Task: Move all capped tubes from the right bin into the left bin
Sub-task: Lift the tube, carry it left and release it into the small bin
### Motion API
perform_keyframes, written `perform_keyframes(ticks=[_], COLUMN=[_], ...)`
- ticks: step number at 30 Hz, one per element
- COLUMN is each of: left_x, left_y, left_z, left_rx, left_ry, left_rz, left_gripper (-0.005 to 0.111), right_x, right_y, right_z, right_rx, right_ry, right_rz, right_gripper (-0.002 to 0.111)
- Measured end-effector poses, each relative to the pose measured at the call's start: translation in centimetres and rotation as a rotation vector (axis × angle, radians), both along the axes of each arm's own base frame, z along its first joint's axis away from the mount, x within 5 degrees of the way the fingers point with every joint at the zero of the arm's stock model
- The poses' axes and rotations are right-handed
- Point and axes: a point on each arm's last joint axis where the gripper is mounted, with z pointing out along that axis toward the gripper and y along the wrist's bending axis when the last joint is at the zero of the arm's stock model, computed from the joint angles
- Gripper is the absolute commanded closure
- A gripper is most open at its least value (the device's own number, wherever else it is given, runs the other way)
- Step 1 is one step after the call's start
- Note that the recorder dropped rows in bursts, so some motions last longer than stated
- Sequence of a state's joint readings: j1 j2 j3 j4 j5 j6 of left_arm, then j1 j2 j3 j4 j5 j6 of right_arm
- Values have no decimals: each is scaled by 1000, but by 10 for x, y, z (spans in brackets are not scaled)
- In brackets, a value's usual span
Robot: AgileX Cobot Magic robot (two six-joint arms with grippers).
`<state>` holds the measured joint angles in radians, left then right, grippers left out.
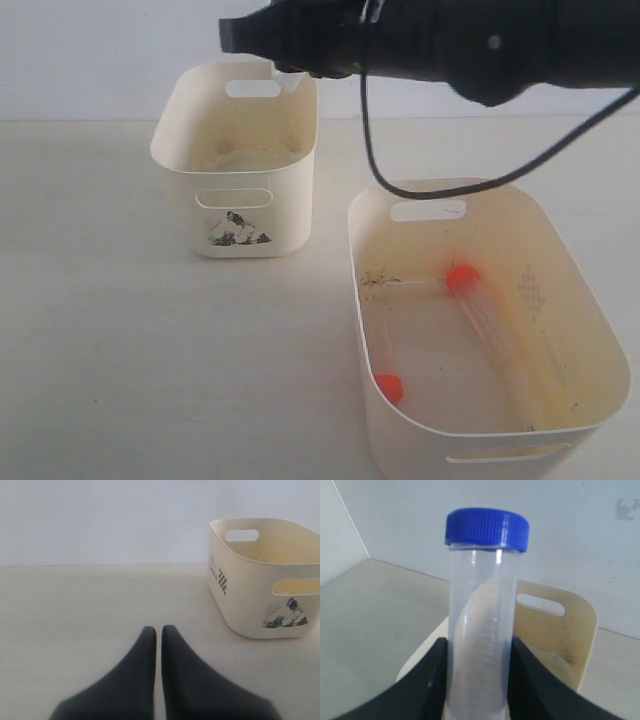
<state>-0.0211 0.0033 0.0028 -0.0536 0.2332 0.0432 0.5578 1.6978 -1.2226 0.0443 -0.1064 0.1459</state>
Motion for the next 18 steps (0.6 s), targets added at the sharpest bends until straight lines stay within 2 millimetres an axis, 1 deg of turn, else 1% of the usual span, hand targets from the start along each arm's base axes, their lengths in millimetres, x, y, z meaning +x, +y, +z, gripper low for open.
perform_keyframes(ticks=[1, 3, 4, 7, 8, 9, 10, 12, 13, 15, 18], left_x=[0, 0, 0, 0, 0, 0, 0, 0, 0, 0, 0], left_y=[0, 0, 0, 0, 0, 0, 0, 0, 0, 0, 0], left_z=[0, 0, 0, 0, 0, 0, 0, 0, 0, 0, 0], left_rx=[0, 0, 0, 0, 0, 0, 0, 0, 0, 0, 0], left_ry=[0, 0, 0, 0, 0, 0, 0, 0, 0, 0, 0], left_rz=[0, 0, 0, 0, 0, 0, 0, 0, 0, 0, 0], left_gripper=[102, 102, 102, 102, 102, 102, 102, 102, 102, 102, 102], right_x=[5, 17, 21, 33, 36, 37, 38, 38, 37, 33, 20], right_y=[3, 10, 13, 21, 22, 23, 24, 24, 24, 21, 13], right_z=[-3, -14, -17, -34, -37, -41, -42, -42, -39, -32, -12], right_rx=[-4, -17, -20, -42, -38, -36, -30, -33, -35, -50, -100], right_ry=[3, 21, 27, 69, 86, 108, 127, 172, 183, 212, 236], right_rz=[1, 1, 1, 1, -2, -7, -11, -18, -19, -19, -10], right_gripper=[105, 94, 86, 58, 59, 65, 77, 104, 107, 108, 109])
